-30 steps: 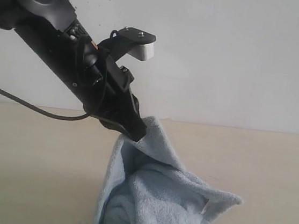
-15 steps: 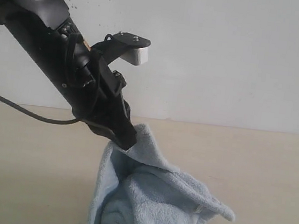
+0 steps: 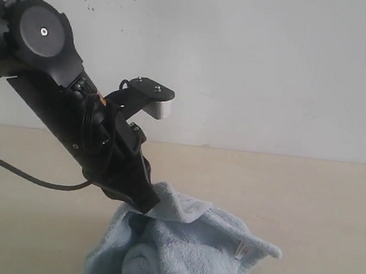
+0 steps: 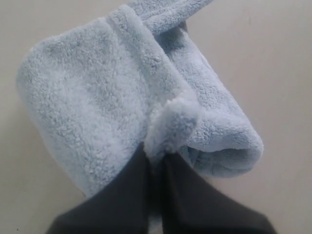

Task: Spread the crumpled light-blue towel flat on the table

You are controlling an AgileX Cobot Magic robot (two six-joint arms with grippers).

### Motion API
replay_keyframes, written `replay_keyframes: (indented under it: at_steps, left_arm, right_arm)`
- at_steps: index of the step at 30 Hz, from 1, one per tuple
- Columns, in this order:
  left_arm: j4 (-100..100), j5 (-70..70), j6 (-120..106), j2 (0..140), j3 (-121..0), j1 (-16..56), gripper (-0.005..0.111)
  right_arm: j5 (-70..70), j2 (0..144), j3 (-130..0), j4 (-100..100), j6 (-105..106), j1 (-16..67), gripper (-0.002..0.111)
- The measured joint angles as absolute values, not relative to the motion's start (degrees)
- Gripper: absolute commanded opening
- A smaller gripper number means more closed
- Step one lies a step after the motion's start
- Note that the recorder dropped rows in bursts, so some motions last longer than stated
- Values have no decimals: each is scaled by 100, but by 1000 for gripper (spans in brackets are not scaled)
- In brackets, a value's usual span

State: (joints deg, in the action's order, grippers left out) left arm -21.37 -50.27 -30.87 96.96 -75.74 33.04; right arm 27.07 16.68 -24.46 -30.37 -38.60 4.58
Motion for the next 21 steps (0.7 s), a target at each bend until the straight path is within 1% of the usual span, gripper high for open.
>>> replay_keyframes:
  at_steps: [3, 5, 9, 12, 16, 18, 21]
  left_arm:
    - [-2137, -4940, -3087, 9696, -7479, 3304, 4]
    - [-2137, -4917, -3087, 9696, -7466, 3304, 4]
    - [-2137, -4952, -3087, 9696, -7466, 3304, 4]
    - [-2137, -5046, -3087, 9696, -7466, 3304, 4]
    - [-2137, -5045, -3087, 9696, -7466, 3304, 4]
    - [-2137, -5045, -3087, 9696, -7466, 3304, 4]
    - [-2137, -5045, -3087, 9696, -7466, 3304, 4]
  right_arm:
    - [1671, 3027, -2796, -4121, -3714, 458, 0]
    - [1032, 4127, -2961, -4338, -3634, 458, 0]
    - [425, 6097, -3337, -4329, -3809, 458, 0]
    - [-400, 6932, -3605, -4290, -4099, 458, 0]
    - [-1426, 7601, -3843, -3974, -4002, 502, 0]
    - [-1872, 7841, -4019, -3416, -3220, 745, 0]
    - [-2814, 8198, -4563, -2206, -1361, 1344, 0]
